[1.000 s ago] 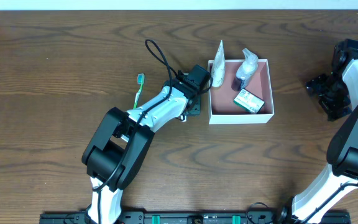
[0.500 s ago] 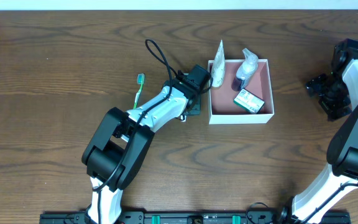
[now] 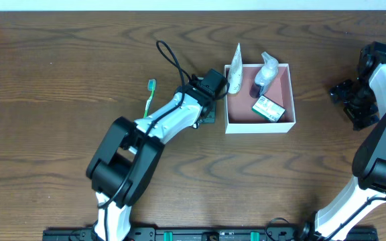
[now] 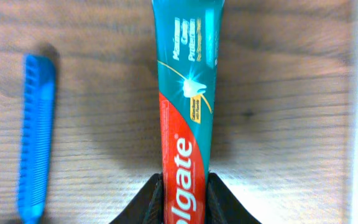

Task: Pack container
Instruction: 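Lower left gripper over the toothpaste tube and close on it, then lift the toothpaste tube and adjust grip near the box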

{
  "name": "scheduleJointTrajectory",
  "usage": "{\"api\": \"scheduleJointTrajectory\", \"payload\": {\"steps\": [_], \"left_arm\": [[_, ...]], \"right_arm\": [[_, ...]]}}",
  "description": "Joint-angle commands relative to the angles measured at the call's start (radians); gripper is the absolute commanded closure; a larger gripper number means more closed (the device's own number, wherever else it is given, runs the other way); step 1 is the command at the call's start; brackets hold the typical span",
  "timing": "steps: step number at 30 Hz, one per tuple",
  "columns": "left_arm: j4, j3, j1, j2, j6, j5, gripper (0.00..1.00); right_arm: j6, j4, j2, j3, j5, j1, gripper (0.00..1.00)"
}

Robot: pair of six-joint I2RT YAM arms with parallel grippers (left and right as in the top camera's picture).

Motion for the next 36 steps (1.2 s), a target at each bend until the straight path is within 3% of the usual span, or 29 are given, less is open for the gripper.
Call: {"api": "scheduleJointTrajectory", "payload": {"steps": [1, 4, 18, 28, 33, 36], "left_arm": [[-0.006, 0.034, 0.006, -0.13, 0.035, -0.067, 0.77], [-0.016, 0.034, 0.006, -0.219, 0.044, -0.125, 0.77], [-0.014, 0.034, -0.045, -0.56, 0.089, -0.117, 0.81], [-0.135, 0.032, -0.061, -0.479, 0.06, -0.116, 0.8], [-0.256, 0.032, -0.061, -0.376, 0.015, -0.019, 0.51], [-0.285, 0.032, -0.061, -0.307, 0.014, 0.04, 0.47]], "right_arm": [[0.018, 0.0, -0.016, -0.001, 0.011, -0.003, 0.01], [0.018, 0.0, -0.016, -0.001, 0.011, -0.003, 0.01], [0.018, 0.0, -0.016, -0.001, 0.011, -0.003, 0.01], [0.018, 0.0, -0.016, -0.001, 0.011, -0.003, 0.01], [0.018, 0.0, -0.016, -0.001, 0.011, -0.003, 0.01], [0.018, 0.0, -0.016, -0.001, 0.011, -0.003, 0.01]]}}
